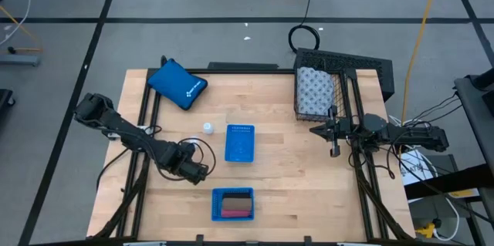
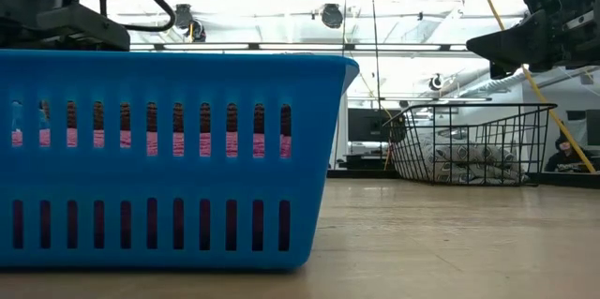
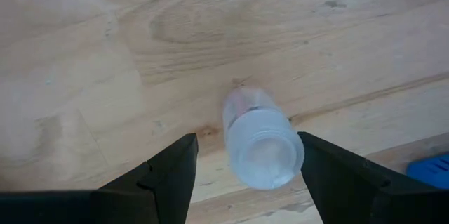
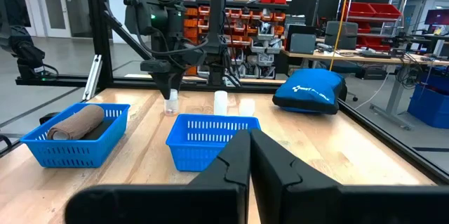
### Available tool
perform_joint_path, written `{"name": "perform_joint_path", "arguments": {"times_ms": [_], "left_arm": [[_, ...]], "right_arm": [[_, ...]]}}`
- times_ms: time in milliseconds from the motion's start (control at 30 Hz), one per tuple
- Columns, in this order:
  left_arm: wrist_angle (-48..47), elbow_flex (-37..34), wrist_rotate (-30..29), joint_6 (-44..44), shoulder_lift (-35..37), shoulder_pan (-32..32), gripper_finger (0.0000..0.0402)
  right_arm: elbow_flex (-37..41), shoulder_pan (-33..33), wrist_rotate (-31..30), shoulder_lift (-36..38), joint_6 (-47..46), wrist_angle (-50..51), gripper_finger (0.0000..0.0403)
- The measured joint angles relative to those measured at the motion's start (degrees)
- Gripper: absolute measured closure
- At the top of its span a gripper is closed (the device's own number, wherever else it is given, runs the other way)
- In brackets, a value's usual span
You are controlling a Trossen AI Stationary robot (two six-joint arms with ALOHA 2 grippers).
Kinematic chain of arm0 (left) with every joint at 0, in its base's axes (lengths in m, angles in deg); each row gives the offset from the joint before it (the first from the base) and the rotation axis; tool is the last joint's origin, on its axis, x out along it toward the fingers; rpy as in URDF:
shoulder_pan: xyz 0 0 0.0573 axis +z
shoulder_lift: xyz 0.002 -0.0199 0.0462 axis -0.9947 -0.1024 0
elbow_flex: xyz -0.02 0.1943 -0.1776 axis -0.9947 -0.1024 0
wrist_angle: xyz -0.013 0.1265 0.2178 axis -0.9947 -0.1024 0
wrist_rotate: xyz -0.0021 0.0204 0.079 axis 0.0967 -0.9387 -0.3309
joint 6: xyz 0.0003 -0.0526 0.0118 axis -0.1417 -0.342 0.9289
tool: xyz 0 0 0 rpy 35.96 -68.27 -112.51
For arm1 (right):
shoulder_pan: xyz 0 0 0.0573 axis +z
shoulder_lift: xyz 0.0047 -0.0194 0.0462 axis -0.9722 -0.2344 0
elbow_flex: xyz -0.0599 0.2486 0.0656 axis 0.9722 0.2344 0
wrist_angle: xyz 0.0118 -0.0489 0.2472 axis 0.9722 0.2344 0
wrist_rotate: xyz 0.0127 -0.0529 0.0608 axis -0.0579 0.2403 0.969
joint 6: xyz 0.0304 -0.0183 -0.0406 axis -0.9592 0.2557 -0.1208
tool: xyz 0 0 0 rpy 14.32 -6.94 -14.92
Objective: Pick & place medical supplies in basket/bin
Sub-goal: Put the bottom white pill bottle into the top blue bin
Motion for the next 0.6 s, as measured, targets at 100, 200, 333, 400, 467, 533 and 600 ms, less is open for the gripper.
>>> {"name": "perform_joint_path", "arguments": {"times_ms": [100,200,333,400,467,533,600], "left_arm": [[0.00,0.00,-0.02,0.00,-0.02,0.00,0.0151],[0.06,-0.01,-0.61,0.01,-0.02,0.00,0.0151],[0.39,-0.02,-1.06,0.04,-0.02,0.00,0.0151],[0.39,-0.02,-1.07,0.04,-0.02,0.00,0.0151],[0.39,-0.02,-1.07,0.04,-0.02,0.00,0.0151],[0.39,-0.02,-1.05,0.04,-0.02,0.00,0.0151],[0.37,-0.02,-1.05,0.04,-0.02,0.00,0.0151]], "right_arm": [[0.00,0.01,0.00,0.00,-0.02,0.00,0.0403],[0.00,0.00,-0.01,0.00,-0.02,0.00,0.0403],[0.00,0.00,-0.01,0.00,-0.02,0.00,0.0403],[0.00,0.01,0.00,0.00,-0.01,0.00,0.0403],[0.00,0.00,-0.01,0.00,-0.02,0.00,0.0403],[-0.01,0.00,-0.01,0.00,0.00,0.00,0.0403],[-0.02,0.00,0.01,0.00,0.01,0.00,0.0403]]}}
